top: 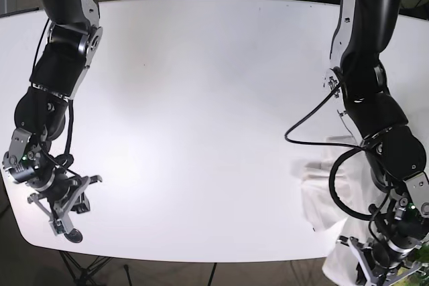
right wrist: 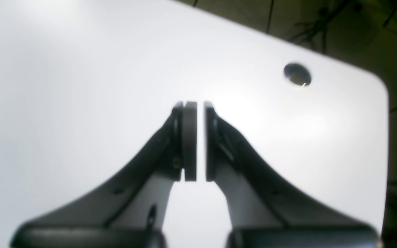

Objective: Fold the T-shirt properly
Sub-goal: 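Lower the T-shirt with the left gripper and release it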

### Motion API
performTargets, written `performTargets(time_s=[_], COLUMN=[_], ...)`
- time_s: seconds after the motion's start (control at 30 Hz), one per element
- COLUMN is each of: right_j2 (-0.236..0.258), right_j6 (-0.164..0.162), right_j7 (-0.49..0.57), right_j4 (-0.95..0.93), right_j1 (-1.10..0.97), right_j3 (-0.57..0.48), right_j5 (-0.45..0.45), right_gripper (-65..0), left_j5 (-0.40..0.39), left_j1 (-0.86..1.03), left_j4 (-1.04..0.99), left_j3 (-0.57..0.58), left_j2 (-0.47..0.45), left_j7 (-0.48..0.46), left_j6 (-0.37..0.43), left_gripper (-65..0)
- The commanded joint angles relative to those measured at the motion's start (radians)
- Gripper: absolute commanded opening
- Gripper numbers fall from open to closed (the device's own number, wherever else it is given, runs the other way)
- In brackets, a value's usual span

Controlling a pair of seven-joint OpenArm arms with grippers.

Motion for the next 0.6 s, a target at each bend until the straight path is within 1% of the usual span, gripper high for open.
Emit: performTargets(time_s=[0.0, 0.13, 0.17, 0.27, 0.33, 0.4, 0.5, 0.57], right_j2=[-0.016, -0.033, -0.038, -0.042, -0.061, -0.082, -0.09, -0.092], right_j6=[-0.003, -0.004, -0.004, -0.004, -0.006, -0.004, -0.003, -0.001], right_j7=[0.027, 0.029, 0.029, 0.029, 0.029, 0.029, 0.029, 0.029], right_j4=[0.039, 0.103, 0.11, 0.122, 0.125, 0.125, 0.116, 0.122], right_j1=[0.008, -0.071, -0.085, -0.119, -0.136, -0.147, -0.148, -0.153], right_j3=[0.0, 0.003, 0.003, 0.003, 0.02, 0.061, 0.088, 0.089], right_j5=[0.01, 0.01, 0.01, 0.01, 0.01, 0.01, 0.008, 0.01], right_gripper=[-62.6, -62.6, -62.6, -62.6, -62.6, -62.6, -62.6, -62.6], left_j5=[0.001, 0.001, 0.001, 0.001, 0.001, 0.001, 0.001, 0.001], left_j1=[-0.034, -0.025, -0.027, -0.034, -0.037, -0.04, -0.042, -0.04], left_j4=[0.038, 0.102, 0.108, 0.119, 0.154, 0.211, 0.254, 0.286], left_j3=[0.029, 0.049, 0.055, 0.124, 0.155, 0.195, 0.227, 0.233], left_j2=[0.025, 0.064, 0.089, 0.149, 0.164, 0.193, 0.239, 0.252], left_j7=[-0.016, 0.041, 0.044, 0.048, 0.067, 0.105, 0.136, 0.159], left_j6=[0.007, 0.007, 0.007, 0.007, 0.007, 0.007, 0.007, 0.007], left_gripper=[-65.0, -65.0, -65.0, -65.0, -65.0, -65.0, -65.0, -65.0])
